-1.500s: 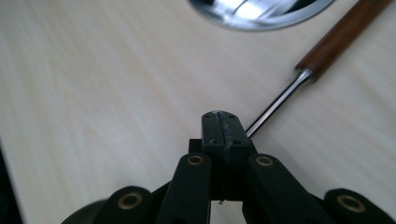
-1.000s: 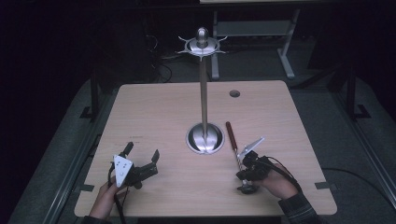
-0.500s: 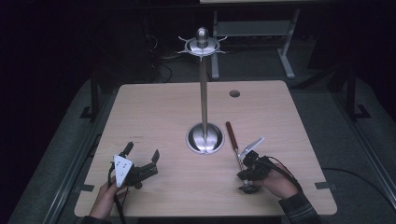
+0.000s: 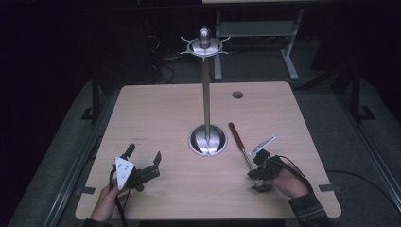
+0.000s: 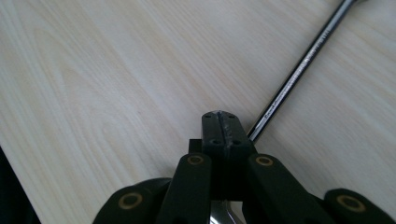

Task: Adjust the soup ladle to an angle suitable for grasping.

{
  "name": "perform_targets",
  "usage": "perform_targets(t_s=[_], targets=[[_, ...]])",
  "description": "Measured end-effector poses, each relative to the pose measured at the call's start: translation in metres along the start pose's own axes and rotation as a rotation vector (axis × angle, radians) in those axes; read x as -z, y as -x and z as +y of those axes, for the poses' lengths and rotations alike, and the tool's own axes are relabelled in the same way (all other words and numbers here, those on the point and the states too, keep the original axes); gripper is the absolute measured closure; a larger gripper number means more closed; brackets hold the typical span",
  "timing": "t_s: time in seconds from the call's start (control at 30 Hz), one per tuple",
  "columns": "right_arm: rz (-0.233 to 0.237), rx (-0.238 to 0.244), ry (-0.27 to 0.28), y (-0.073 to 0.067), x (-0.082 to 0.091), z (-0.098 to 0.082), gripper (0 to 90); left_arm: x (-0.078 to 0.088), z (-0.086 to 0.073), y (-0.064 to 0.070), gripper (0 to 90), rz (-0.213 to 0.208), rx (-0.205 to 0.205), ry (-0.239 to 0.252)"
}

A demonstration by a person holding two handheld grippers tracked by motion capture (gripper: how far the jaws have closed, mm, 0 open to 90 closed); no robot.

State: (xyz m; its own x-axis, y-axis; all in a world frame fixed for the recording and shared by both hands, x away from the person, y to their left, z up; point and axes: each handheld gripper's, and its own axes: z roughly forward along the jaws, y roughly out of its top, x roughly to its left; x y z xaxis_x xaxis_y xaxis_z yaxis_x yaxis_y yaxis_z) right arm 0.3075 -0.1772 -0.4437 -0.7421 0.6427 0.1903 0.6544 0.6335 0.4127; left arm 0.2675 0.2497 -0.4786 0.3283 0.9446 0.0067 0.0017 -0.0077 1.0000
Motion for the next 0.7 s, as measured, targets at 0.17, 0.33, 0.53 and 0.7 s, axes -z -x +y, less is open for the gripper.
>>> perform_targets(t_s=[0.17, 0.33, 0.53, 0.7], targets=[[-0.016, -0.028, -0.001, 0.008, 0.004, -0.004, 89.7, 0.000, 0.000, 0.000, 0.2, 0.000, -0.001, 0.000], [-0.029, -0.057, 0.008, 0.018, 0.008, -0.008, 89.8, 0.000, 0.000, 0.000, 0.2, 0.000, -0.001, 0.000], [-0.051, -0.080, 0.012, 0.028, 0.013, -0.012, 89.8, 0.000, 0.000, 0.000, 0.3, -0.001, 0.000, 0.000], [-0.061, -0.091, 0.016, 0.034, 0.015, -0.014, 89.8, 0.000, 0.000, 0.000, 0.2, -0.001, 0.000, 0.000]])
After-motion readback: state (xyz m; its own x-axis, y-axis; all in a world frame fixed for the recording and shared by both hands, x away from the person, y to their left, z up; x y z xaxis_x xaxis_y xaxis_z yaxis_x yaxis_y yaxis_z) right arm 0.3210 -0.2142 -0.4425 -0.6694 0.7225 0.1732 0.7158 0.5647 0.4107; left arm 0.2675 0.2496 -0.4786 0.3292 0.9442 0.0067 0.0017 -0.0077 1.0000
